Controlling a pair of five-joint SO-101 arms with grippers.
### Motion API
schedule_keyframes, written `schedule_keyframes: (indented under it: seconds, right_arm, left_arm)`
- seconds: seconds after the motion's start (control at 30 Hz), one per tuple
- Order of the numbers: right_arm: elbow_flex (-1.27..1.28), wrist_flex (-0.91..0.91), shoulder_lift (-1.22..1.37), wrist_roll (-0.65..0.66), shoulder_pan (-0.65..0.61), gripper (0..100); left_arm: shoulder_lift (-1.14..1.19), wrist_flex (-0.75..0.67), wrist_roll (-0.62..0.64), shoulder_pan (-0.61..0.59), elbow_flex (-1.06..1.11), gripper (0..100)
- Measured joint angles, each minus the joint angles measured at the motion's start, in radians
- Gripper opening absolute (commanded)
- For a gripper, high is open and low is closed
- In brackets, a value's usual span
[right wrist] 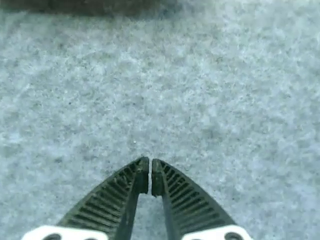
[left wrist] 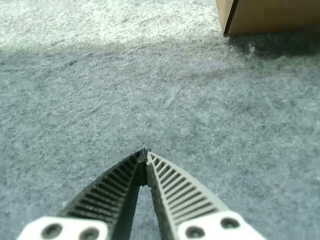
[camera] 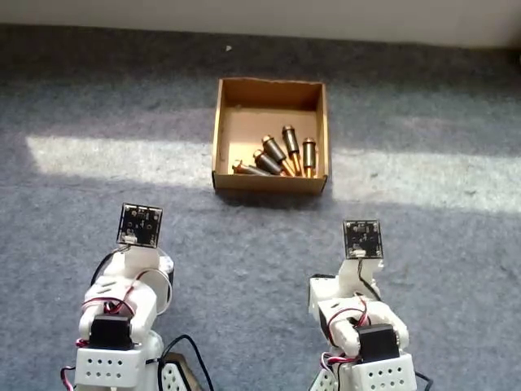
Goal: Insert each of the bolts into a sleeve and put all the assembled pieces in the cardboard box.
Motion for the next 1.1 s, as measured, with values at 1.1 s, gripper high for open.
schedule_keyframes:
  seconds: [1.1]
  right_arm:
    - [0.0, 0.003, 0.0, 0.0, 0.0, 0.6]
  left_arm:
    - [0.0, 0.201, 0.0, 0.0, 0.0, 1]
